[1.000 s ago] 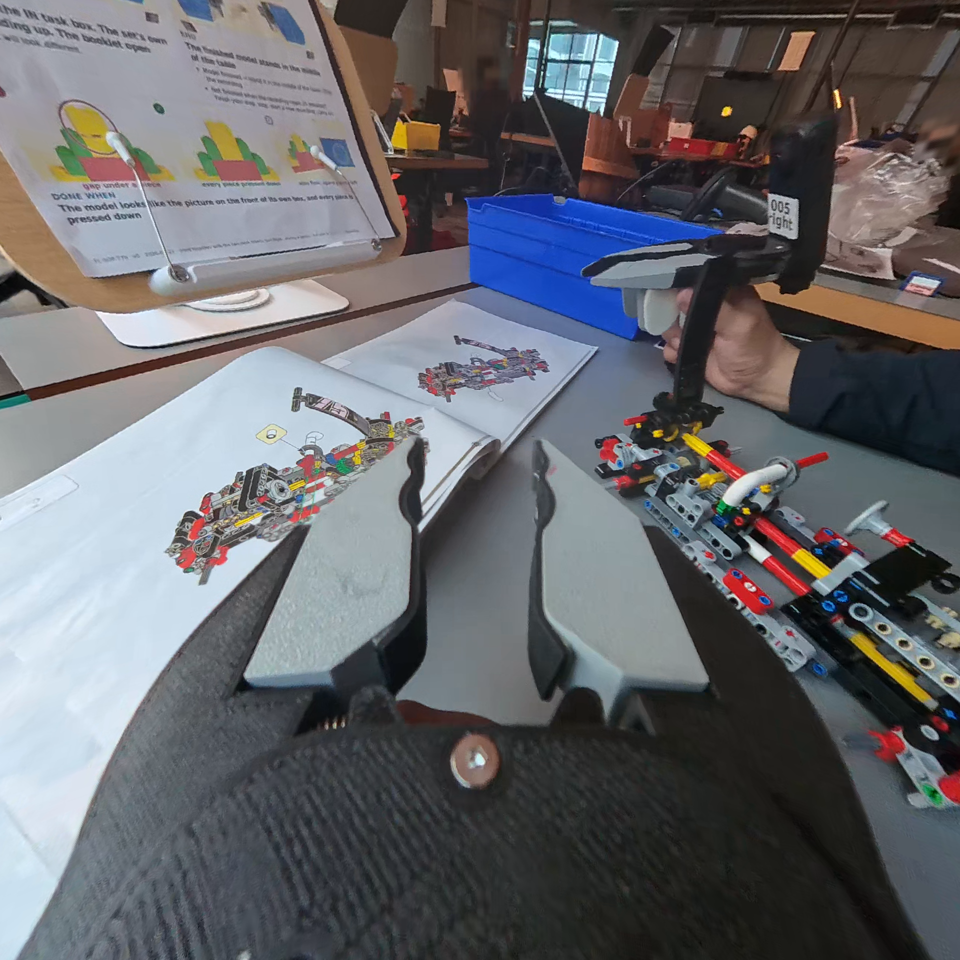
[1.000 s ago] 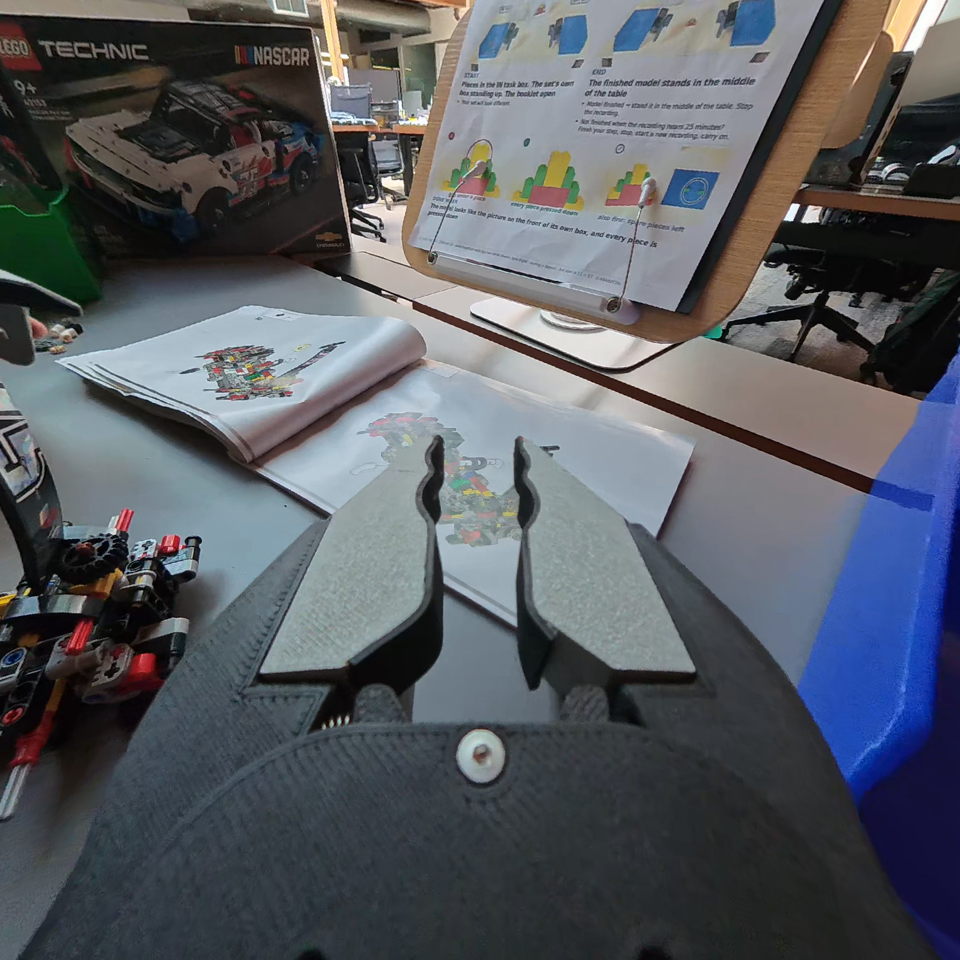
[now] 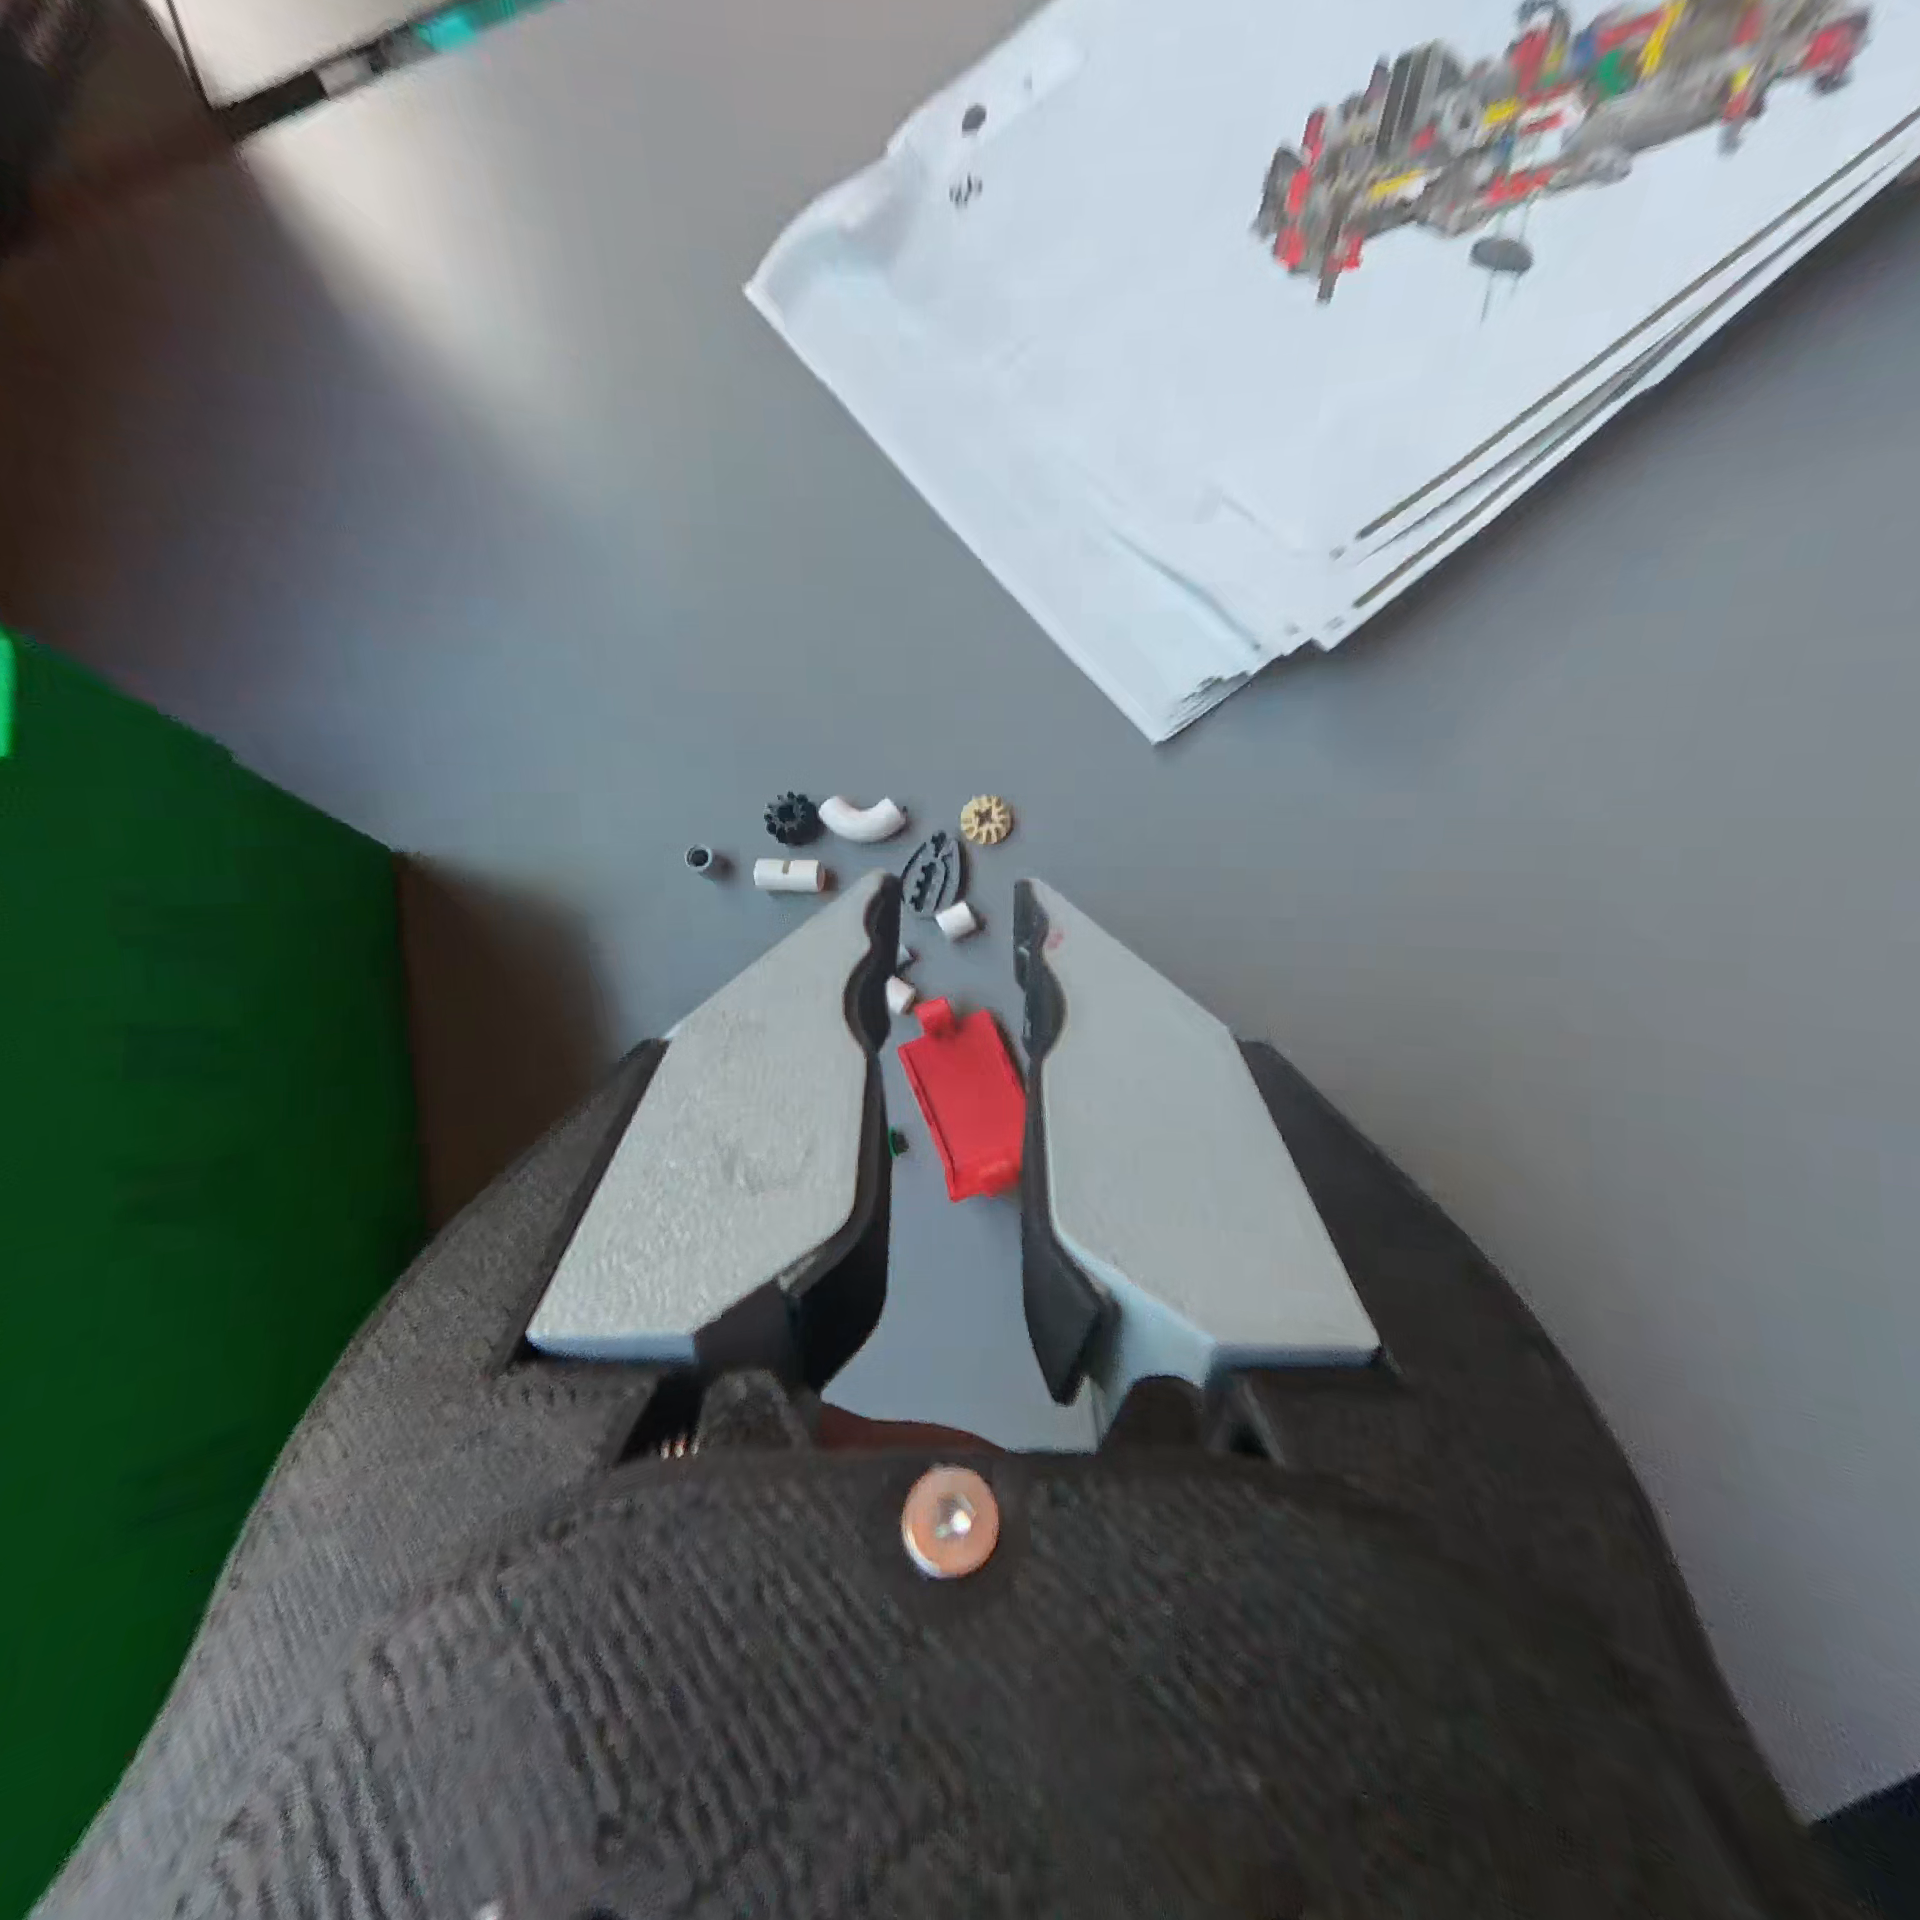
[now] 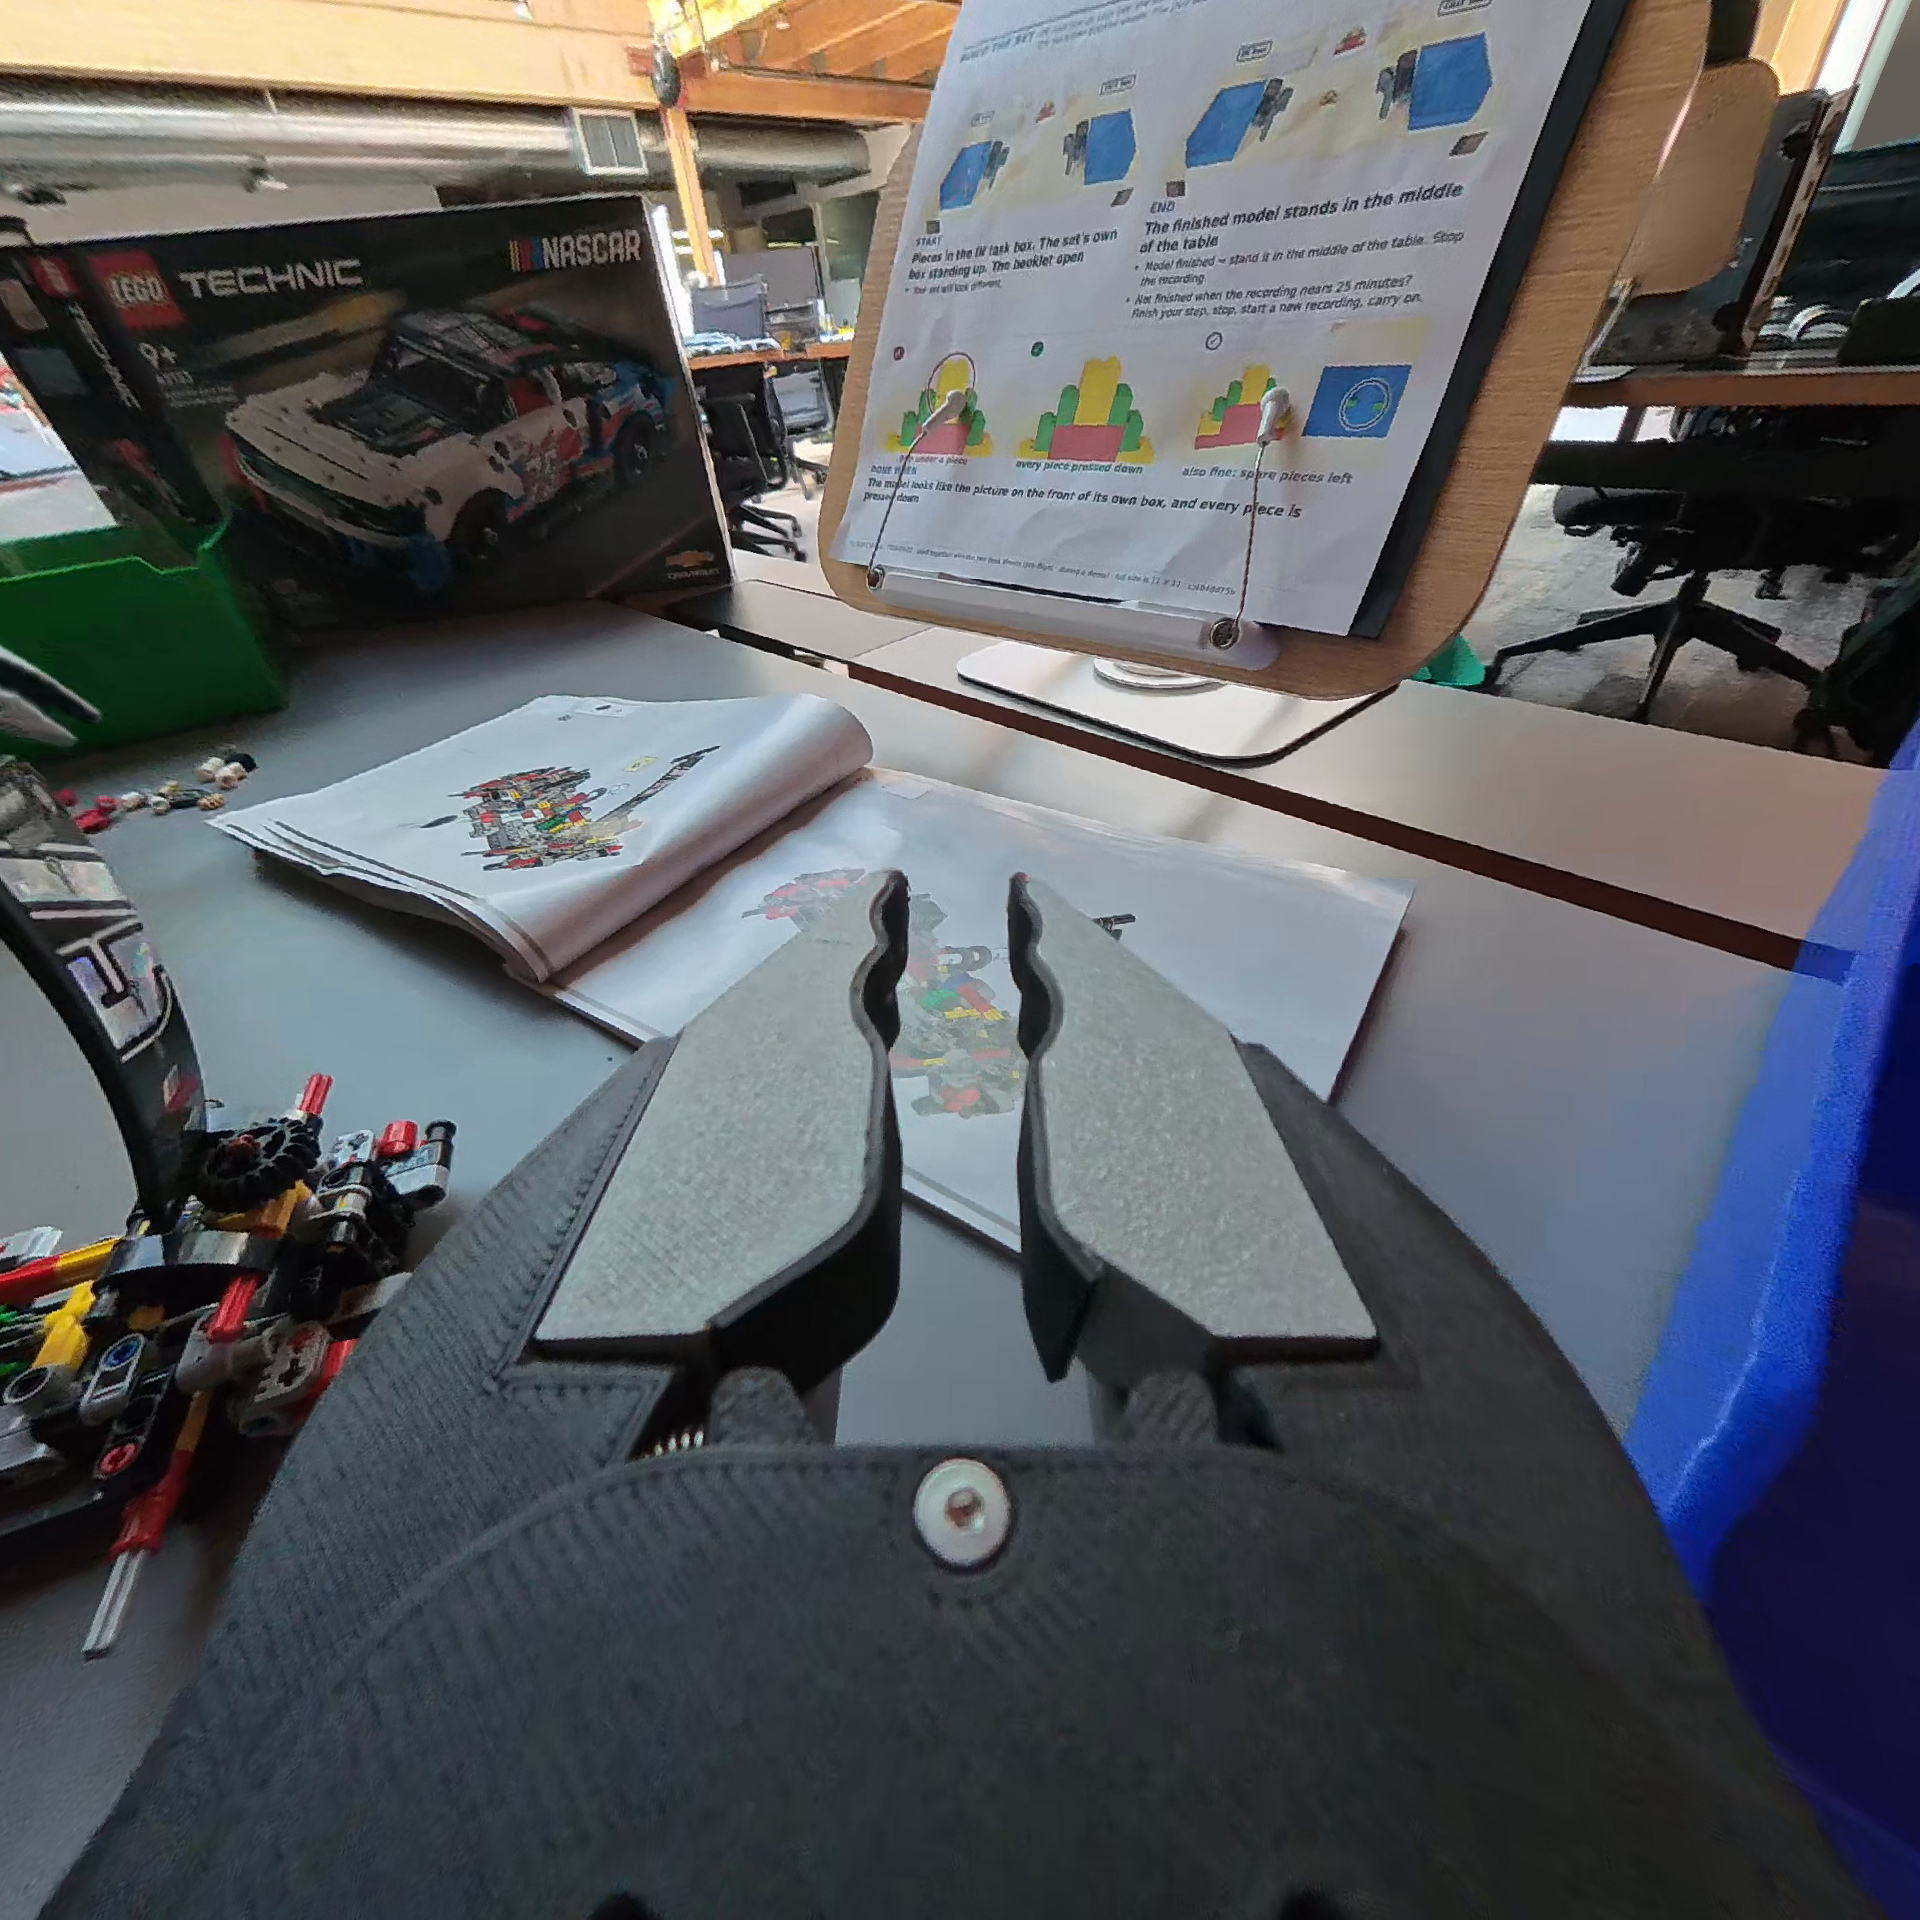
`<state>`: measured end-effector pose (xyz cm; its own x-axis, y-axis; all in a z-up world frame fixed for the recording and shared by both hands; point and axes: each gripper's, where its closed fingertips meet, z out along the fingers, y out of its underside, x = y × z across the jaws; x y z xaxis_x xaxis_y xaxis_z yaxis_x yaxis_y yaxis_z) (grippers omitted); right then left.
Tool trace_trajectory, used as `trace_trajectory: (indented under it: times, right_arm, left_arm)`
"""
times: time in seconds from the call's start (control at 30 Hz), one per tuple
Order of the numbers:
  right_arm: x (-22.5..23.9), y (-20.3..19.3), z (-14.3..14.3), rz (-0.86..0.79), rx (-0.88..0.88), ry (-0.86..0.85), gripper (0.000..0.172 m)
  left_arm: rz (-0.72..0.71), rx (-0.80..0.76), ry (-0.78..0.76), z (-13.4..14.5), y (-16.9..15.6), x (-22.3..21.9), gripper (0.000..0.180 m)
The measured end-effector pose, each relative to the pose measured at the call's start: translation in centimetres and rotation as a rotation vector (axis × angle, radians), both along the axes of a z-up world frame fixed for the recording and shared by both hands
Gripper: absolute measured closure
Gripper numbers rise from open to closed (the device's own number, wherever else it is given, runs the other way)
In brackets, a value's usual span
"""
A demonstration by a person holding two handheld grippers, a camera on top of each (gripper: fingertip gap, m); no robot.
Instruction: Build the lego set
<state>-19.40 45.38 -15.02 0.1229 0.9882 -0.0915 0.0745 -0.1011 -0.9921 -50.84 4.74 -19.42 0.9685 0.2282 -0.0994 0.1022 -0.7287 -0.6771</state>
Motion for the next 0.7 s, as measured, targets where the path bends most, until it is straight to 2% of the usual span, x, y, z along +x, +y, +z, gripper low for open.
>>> trace_trajectory:
  times: [0.33, 0.7]
  right_arm:
    - [0.0, -0.3, 0.1, 0.018, -0.013, 0.012, 0.156]
    - [-0.1, -0.7, 0.1, 0.038, -0.008, 0.008, 0.158]
  left_arm:
    - [0.001, -0.15, -0.035, -4.0, 0.3, 0.1, 0.163]
    - [0.021, -0.19, -0.004, -4.5, 0.0, -0.8, 0.163]
